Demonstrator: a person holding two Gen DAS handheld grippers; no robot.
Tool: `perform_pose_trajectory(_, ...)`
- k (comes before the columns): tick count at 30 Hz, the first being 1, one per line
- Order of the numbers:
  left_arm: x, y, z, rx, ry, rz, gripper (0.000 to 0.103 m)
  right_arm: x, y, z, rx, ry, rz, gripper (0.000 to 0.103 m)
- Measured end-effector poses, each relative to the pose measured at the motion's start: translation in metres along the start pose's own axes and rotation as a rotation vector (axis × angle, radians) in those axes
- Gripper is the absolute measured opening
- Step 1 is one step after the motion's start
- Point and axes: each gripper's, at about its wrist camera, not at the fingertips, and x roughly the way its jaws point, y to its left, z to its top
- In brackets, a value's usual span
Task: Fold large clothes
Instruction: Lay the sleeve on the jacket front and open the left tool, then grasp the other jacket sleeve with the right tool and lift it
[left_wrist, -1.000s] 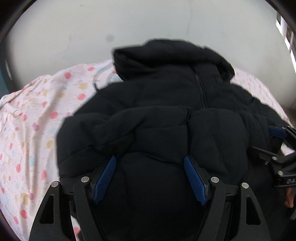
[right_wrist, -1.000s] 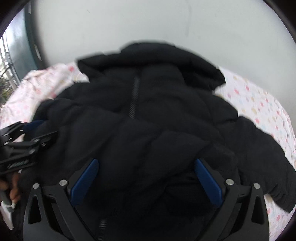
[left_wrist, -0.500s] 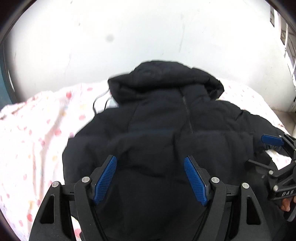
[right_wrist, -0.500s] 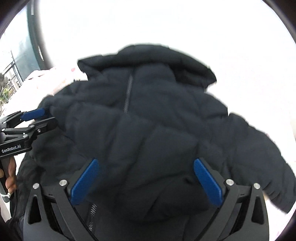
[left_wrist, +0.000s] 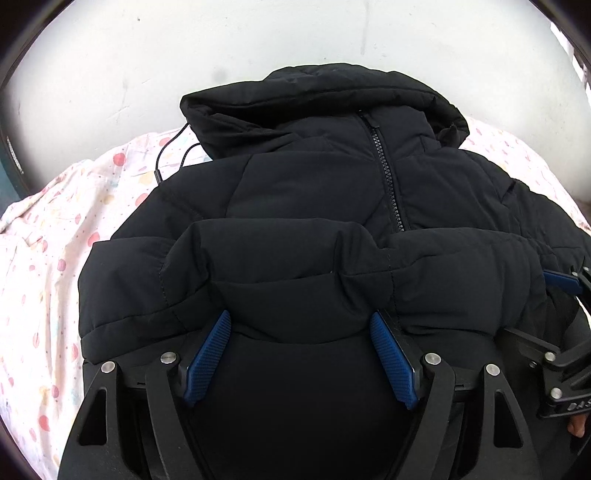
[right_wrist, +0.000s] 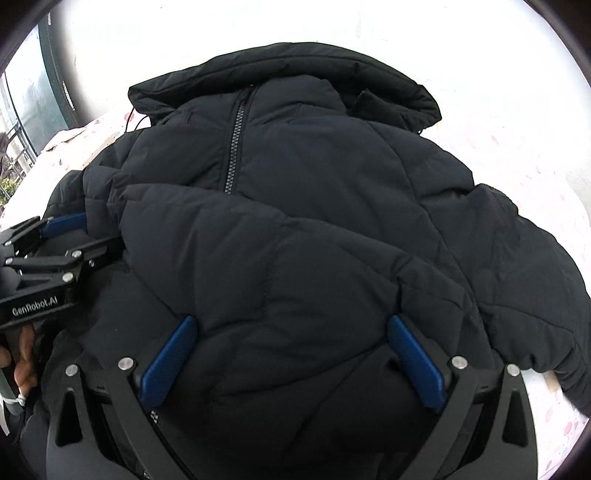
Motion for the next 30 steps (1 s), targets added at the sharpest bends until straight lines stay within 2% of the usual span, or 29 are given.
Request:
perform_pose_trajectory(3,-0.008,-0.003,0.0,-0.002,-0.016,0.009,0.077,-0.019,-0.006,-0.006,0.018,-0.019,0.016,0.103)
perform_pose_trajectory(6,-0.018,-0.009,0.002,-0.005,-0.029,0.012,0.076,-0.05,-0.033,-0.02,0.084,-0.058,0.029,0.103)
perform_pose_trajectory(10,-0.034,-0.033,0.009,0.029,-0.077,-0.007,0.076,-0.078,-0.101,-0.043,0.21,-0.098,-0.027,0.103)
perform_pose_trajectory(15,-0.052,-0.06,0.01,0.049,-0.104,-0.098,0.076,-0.108,-0.189,-0.082,0.389,-0.148,-0.109,0.103)
perform_pose_trajectory(18,-0.059,-0.071,0.011,0.049,-0.109,-0.141,0.076,-0.123,-0.251,-0.118,0.561,-0.175,-0.127,0.103)
perform_pose_trajectory(24,-0.068,-0.073,0.01,0.068,-0.123,-0.152,0.076,-0.122,-0.338,-0.181,0.833,-0.182,-0.141,0.103)
perform_pose_trajectory(30,-0.066,-0.064,0.007,0.035,-0.106,-0.146,0.076,-0.108,-0.385,-0.212,0.967,-0.126,-0.179,0.103)
